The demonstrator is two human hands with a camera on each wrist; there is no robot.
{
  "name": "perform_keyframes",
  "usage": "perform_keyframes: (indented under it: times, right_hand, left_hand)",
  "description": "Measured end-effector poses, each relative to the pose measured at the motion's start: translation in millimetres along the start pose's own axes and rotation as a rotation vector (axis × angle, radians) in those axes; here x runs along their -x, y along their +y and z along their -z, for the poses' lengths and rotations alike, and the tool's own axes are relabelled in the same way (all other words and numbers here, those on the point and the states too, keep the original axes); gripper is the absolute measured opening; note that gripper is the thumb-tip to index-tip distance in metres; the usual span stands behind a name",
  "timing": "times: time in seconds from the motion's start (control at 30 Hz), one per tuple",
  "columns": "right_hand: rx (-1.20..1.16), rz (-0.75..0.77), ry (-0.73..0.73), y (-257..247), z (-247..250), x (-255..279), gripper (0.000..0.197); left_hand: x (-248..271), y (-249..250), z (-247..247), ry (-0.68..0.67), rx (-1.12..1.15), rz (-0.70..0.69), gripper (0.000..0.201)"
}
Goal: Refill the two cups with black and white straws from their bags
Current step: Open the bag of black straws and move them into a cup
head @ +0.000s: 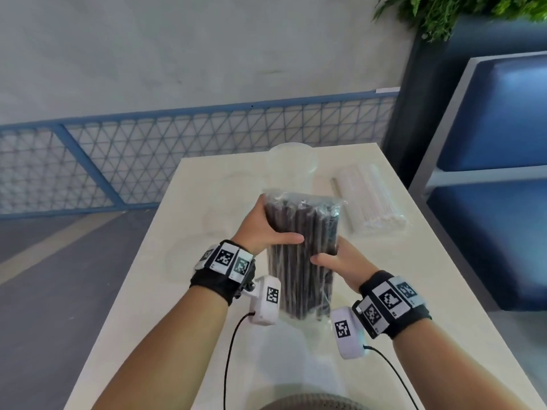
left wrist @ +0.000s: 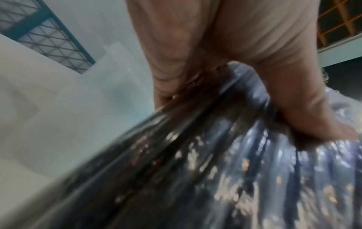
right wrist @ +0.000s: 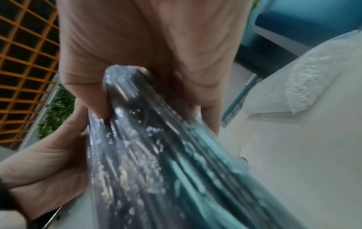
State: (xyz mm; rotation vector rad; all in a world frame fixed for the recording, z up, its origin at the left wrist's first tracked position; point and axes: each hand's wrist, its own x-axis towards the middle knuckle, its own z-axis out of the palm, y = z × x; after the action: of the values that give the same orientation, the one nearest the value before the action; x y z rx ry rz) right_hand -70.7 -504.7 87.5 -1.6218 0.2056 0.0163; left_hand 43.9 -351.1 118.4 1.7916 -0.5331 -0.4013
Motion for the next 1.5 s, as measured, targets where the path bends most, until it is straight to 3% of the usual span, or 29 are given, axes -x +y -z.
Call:
perform_keyframes:
  times: [0.13,0.23,0.37,0.5,0.57,0.67,0.73,0.8,0.87,0.93,0.97,1.03,1.1,1.3,1.4,1.5]
  right_hand:
    - [0.162,0.072,0.075,2,-2,-7,0.042]
    - [0.152,0.078,0.160,5,-6,-8,0.046]
    - [-0.011,0.111,0.245,8,-20,-11,0.050]
    - [-0.129,0.123,0.138,10,-37,-14,0.051]
    - [-0.148,0.081,0.065,13,-50,-15,0.053]
    - [-0.084,0.024,-0.027,19,-72,-20,0.084]
    - [-0.077,0.021,-0.026,20,-83,-23,0.081]
    - [-0.058,0.009,-0.029,19,-90,-28,0.072]
    - [0.035,0.014,-0.036,19,-93,-33,0.075]
    - [0.149,0.012,-0.057,18,-97,-37,0.095]
    - [0.203,0.015,-0.078,17,-99,-39,0.100]
    - [0.266,0.031,-0.115,13,-107,-42,0.087]
    - [0.310,0.050,-0.160,7,-117,-45,0.075]
    - [0.377,0.114,-0.210,-11,-149,-54,0.068]
    - [0.358,0.141,-0.157,-13,-161,-60,0.073]
    - [0.307,0.159,-0.011,-5,-172,-63,0.077]
  left_hand:
    - [11,2,18,0.204,0.231,-0.006,0.059]
    - [20,7,40,0.327,0.488,0.000,0.033]
    - [36,-1,69,0.463,0.647,0.039,0.042]
    - [56,-23,84,0.621,0.732,0.152,0.035]
    - [68,-32,86,0.629,0.865,0.197,0.051]
    - [82,-49,88,0.698,0.970,0.280,0.059]
    - [91,-56,91,0.755,0.937,0.333,0.072]
    - [99,-66,98,0.852,0.752,0.424,0.104]
    - [110,-72,107,0.985,0.300,0.457,0.138]
    - [116,-79,118,0.900,-0.166,0.319,0.153]
    - [117,-77,121,0.755,-0.400,0.290,0.148]
    - [115,-71,127,0.378,-0.759,0.294,0.132]
    - [107,-62,133,0.164,-0.916,0.271,0.119]
    - [85,-44,153,-0.032,-0.799,0.210,0.087]
    - [82,-48,164,-0.005,-0.693,0.168,0.071]
    - [82,-57,176,0.061,-0.647,0.171,0.072]
